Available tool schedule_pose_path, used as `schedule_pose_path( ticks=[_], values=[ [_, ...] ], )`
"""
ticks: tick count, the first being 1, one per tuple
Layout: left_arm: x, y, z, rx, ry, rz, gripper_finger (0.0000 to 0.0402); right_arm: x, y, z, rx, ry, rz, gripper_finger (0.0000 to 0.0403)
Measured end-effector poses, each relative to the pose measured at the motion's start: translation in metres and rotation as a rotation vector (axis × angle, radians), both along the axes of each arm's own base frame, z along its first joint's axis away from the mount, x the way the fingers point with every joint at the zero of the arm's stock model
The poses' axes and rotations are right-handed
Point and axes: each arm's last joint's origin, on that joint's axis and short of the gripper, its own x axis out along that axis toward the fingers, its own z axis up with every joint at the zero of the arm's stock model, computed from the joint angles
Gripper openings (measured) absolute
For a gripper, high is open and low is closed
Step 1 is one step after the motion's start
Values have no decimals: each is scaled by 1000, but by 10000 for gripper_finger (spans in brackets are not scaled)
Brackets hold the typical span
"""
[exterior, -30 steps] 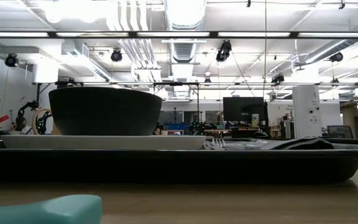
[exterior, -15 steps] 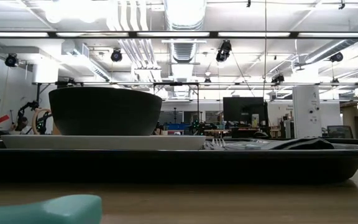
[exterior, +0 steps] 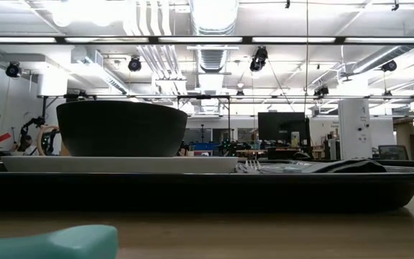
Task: Set up tray
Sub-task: Put the green table knife to the right of the green fork on the gray table napkin on the black serving tray
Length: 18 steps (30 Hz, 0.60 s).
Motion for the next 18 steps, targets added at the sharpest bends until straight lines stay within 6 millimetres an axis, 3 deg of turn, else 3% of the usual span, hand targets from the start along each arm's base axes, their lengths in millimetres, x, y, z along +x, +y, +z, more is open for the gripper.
schedule_pose_path(
  ticks=[4, 8, 18],
  values=[
    [-1, -3, 1, -11, -11, -7, 120, 31, -34, 29, 5, -166, -233, 10],
    [-3, -6, 1, -47, -35, -3, 120, 59, -70, 45, 32, -250, -474, 10],
    [-8, -2, 7, 66, -121, 89, 120, 117, -141, 32, 107, -363, -795, 10]
  ],
)
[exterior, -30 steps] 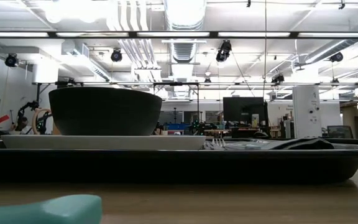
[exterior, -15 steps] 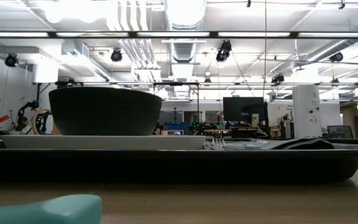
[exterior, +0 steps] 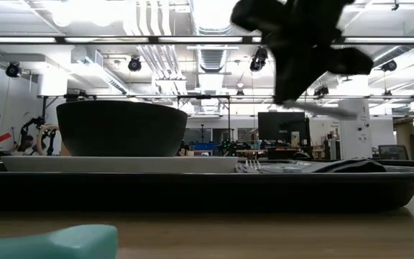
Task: Set up tray
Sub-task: Put the green table knife to the right of the green fork on the gray table napkin on the black serving tray
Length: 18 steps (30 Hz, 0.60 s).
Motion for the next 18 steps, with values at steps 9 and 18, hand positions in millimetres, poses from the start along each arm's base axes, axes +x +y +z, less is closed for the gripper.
schedule_pose_path(
  ticks=[9, 18],
  values=[
    [-52, 39, 31, -241, 25, -116, 120, 24, -15, -13, 98, -45, -96, 10],
    [-117, 80, 4, -348, 117, -337, 120, 12, -18, -19, 109, 48, -244, 11]
  ],
)
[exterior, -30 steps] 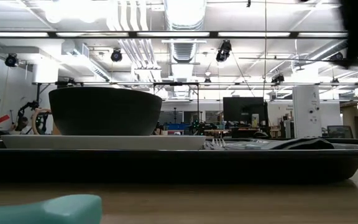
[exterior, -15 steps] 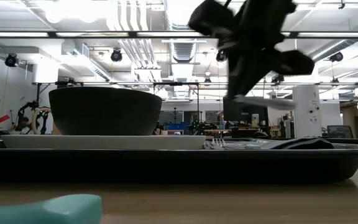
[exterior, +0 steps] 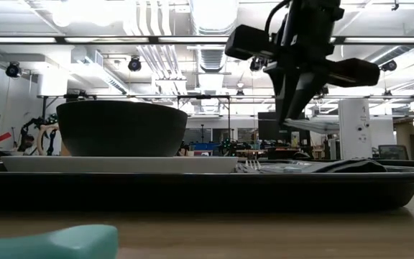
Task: Set up tray
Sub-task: Put the green table knife to the right of the green fork on the gray table napkin on the black serving tray
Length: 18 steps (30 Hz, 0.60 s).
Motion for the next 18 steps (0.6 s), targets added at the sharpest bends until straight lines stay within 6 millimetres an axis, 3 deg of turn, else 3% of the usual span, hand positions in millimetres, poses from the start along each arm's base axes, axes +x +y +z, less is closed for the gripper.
schedule_pose_path(
  ticks=[4, 8, 13, 18],
  values=[
    [-10, 4, -21, -71, 25, -245, 120, 2, 2, -3, 24, -2, -30, 11],
    [-21, 10, -27, -167, -126, -453, 120, 5, 2, -7, 34, -9, -68, 11],
    [-42, 27, -35, -267, -235, -574, 120, 8, 4, -21, 52, 25, -90, 11],
    [-53, 39, -42, -302, -281, -573, 120, 11, 2, -30, 70, 48, -107, 11]
  ],
)
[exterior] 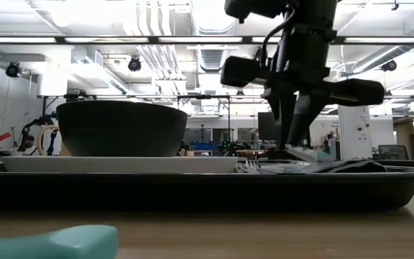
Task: Set up tray
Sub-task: Put the green table knife to the right of the green fork on the gray table napkin on the black serving tray
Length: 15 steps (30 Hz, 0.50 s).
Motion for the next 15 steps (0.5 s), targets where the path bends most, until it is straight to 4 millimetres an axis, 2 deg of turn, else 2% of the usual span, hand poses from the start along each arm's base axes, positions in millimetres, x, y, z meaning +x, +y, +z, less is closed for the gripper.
schedule_pose_path(
  ticks=[4, 15],
  values=[
    [0, 0, -8, 16, 16, -5, 120, 2, 0, -8, 15, 23, -4, 11],
    [4, -4, -11, 29, 38, -13, 120, 7, 1, -25, 35, 49, 11, 11]
  ],
)
